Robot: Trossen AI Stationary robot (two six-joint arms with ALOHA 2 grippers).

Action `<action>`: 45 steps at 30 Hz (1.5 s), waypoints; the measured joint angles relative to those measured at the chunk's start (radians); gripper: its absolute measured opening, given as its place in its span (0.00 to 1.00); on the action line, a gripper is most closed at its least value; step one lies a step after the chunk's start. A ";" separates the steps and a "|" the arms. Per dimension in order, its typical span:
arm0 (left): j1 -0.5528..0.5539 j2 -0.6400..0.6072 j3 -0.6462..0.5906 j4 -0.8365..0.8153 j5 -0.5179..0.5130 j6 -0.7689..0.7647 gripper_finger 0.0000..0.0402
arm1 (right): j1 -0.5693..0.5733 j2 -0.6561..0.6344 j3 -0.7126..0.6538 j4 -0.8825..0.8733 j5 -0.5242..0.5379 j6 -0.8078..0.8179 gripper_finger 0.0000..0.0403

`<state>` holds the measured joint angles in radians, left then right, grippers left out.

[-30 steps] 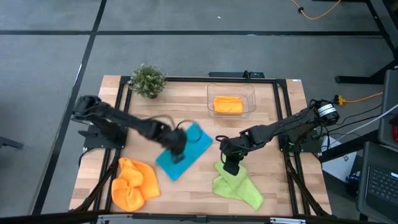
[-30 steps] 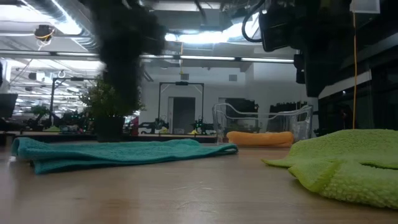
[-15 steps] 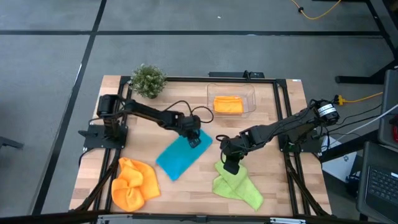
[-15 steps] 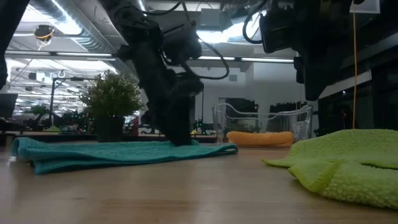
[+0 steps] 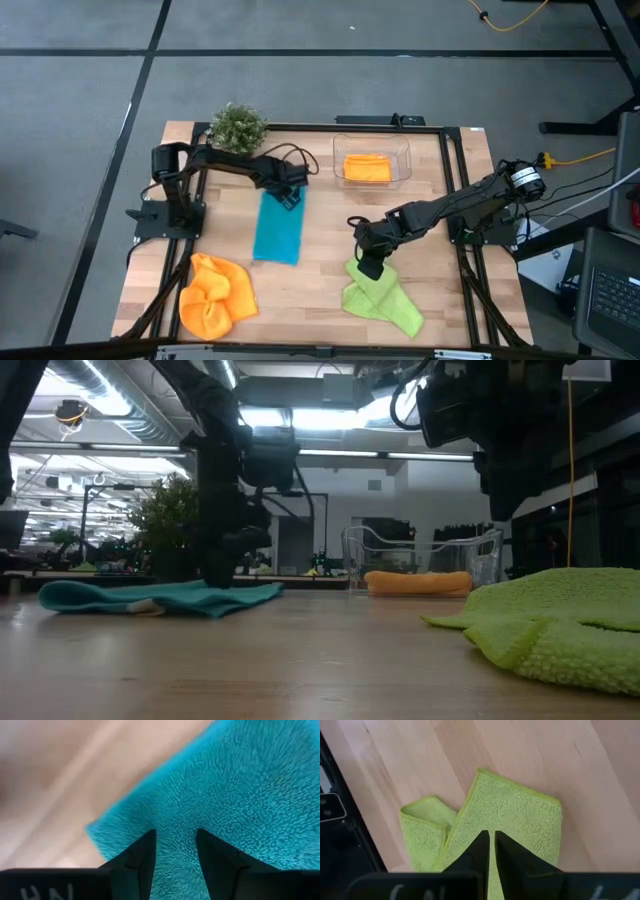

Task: Fold microfiber towels
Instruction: Fold the blue microfiber cloth

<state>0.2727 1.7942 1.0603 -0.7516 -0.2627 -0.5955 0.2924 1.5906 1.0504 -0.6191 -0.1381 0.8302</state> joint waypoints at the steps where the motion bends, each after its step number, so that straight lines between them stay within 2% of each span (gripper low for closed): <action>1: 0.011 -0.013 0.018 -0.027 0.000 0.003 0.34 | 0.000 0.000 0.000 -0.001 0.004 -0.006 0.08; 5: 0.031 -0.103 0.116 -0.138 0.034 0.037 0.34 | 0.000 0.000 0.000 -0.003 0.014 -0.023 0.08; 10: -0.008 -0.220 0.246 -0.319 0.315 0.020 0.34 | 0.006 0.000 0.000 -0.002 0.062 -0.023 0.08; 15: -0.105 -0.336 0.327 -0.514 0.427 -0.052 0.34 | 0.028 0.000 0.000 0.031 0.198 -0.020 0.08; 19: -0.197 -0.433 0.335 -0.584 0.380 -0.069 0.34 | 0.033 0.006 0.000 0.181 0.322 0.025 0.08; 23: -0.294 -0.497 0.301 -0.618 0.268 -0.102 0.34 | 0.031 0.047 0.000 0.400 0.278 -0.096 0.08; 26: -0.350 -0.507 0.243 -0.627 0.232 -0.208 0.34 | 0.027 0.084 0.000 0.500 0.267 -0.148 0.08; 32: -0.465 -0.501 0.020 -0.532 0.262 -0.366 0.34 | -0.008 0.091 0.000 0.462 0.269 -0.050 0.08; 35: -0.525 -0.501 -0.118 -0.348 0.335 -0.454 0.34 | -0.015 0.081 0.000 0.463 0.268 -0.050 0.08; 38: -0.580 -0.498 -0.221 -0.115 0.344 -0.533 0.34 | -0.016 0.077 0.000 0.463 0.268 -0.048 0.08; 41: -0.603 -0.479 -0.274 0.025 0.302 -0.602 0.34 | -0.016 0.077 0.000 0.462 0.268 -0.047 0.08; 45: -0.636 -0.423 -0.299 0.099 0.280 -0.627 0.34 | -0.016 0.077 0.000 0.462 0.267 -0.048 0.08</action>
<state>-0.3630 1.3708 0.7612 -0.6524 0.0170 -1.2227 0.2768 1.6672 1.0504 -0.1566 0.1291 0.7822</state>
